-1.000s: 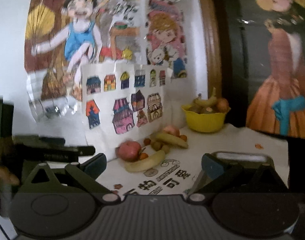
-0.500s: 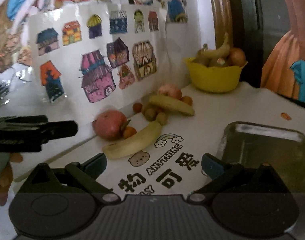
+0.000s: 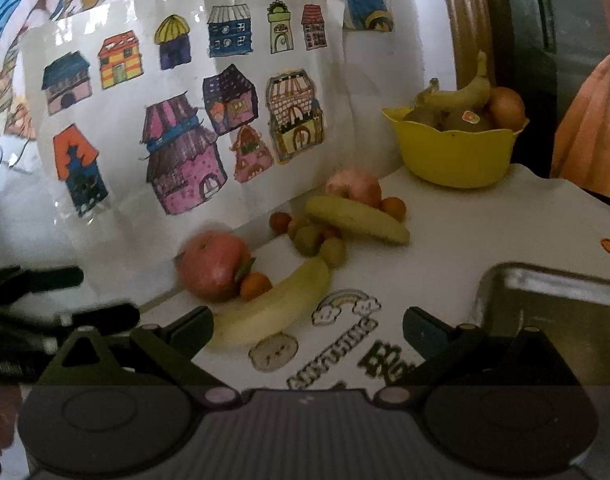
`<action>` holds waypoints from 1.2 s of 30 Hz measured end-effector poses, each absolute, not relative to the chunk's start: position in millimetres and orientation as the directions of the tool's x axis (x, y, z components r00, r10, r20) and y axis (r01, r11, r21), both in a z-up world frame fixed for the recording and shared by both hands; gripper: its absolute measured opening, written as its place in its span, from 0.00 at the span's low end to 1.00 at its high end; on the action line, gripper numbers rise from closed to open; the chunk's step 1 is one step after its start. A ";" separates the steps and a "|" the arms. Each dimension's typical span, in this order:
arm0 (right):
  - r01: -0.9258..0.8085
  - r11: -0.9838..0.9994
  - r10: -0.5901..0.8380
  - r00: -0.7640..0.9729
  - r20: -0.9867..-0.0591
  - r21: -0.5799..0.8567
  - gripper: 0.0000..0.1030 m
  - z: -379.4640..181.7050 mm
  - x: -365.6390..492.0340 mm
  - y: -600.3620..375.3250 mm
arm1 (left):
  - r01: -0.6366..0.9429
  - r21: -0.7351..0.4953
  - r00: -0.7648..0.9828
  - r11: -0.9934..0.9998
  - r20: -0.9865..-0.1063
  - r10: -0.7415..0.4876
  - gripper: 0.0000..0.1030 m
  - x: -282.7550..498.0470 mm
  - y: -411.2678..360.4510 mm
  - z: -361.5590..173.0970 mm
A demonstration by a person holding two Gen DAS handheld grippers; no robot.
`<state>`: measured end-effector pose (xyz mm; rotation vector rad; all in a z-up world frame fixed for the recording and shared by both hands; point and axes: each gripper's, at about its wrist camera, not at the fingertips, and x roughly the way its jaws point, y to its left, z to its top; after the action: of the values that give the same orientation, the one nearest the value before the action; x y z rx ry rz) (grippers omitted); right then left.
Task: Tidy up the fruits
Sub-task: 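Move both tools toward the fruit pile by the wall, then close the left tool on the red apple while the right tool grasps the yellow banana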
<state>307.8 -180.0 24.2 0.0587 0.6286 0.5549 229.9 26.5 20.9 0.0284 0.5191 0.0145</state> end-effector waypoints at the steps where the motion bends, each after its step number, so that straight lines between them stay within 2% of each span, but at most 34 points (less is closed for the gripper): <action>1: -0.478 0.845 0.525 0.654 -0.545 0.241 0.99 24.2 314.9 -180.7 | 0.000 0.037 0.870 0.999 -0.493 0.018 0.99 231.3 26.1 19.8; 7: -0.482 0.810 0.578 0.563 -0.591 0.334 0.94 12.0 352.1 -167.2 | 0.010 -0.010 0.880 1.000 -0.475 -0.014 0.98 235.7 30.9 15.3; 14: -0.464 0.831 0.542 0.550 -0.635 0.308 0.86 -3.0 371.8 -145.7 | -0.028 -0.077 0.887 0.997 -0.461 -0.011 0.94 239.5 36.4 11.3; 19: -0.448 0.848 0.512 0.550 -0.660 0.284 0.75 -12.1 379.3 -138.6 | -0.046 -0.118 0.882 0.992 -0.470 -0.015 0.92 248.4 35.1 8.4; 21: -0.453 0.838 0.530 0.545 -0.650 0.304 0.73 -15.5 378.7 -139.8 | -0.065 -0.145 0.875 0.987 -0.484 -0.014 0.92 252.8 36.0 7.5; 23: -0.463 0.824 0.554 0.534 -0.639 0.327 0.66 -16.3 376.2 -141.8 | -0.074 -0.173 0.867 0.982 -0.497 -0.023 0.91 258.5 36.2 7.0; 25: -0.472 0.811 0.574 0.523 -0.630 0.346 0.59 -15.1 373.9 -145.1 | -0.089 -0.180 0.860 0.980 -0.510 -0.016 0.88 265.6 35.3 7.1; 28: -0.491 0.797 0.590 0.510 -0.626 0.351 0.54 -12.2 369.6 -148.3 | -0.121 -0.179 0.852 0.976 -0.524 0.010 0.83 276.6 33.0 7.4; 32: -0.511 0.781 0.610 0.499 -0.615 0.360 0.52 -12.7 362.6 -156.4 | -0.164 -0.213 0.844 0.963 -0.535 0.026 0.77 292.4 33.8 5.0; 36: -0.509 0.770 0.628 0.497 -0.598 0.386 0.52 -16.1 360.5 -163.6 | -0.211 -0.244 0.839 0.946 -0.542 0.047 0.77 306.4 35.3 2.7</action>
<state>360.5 -163.6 -16.1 0.1666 0.7917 0.6920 306.4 35.3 2.7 -0.3029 0.5611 0.1386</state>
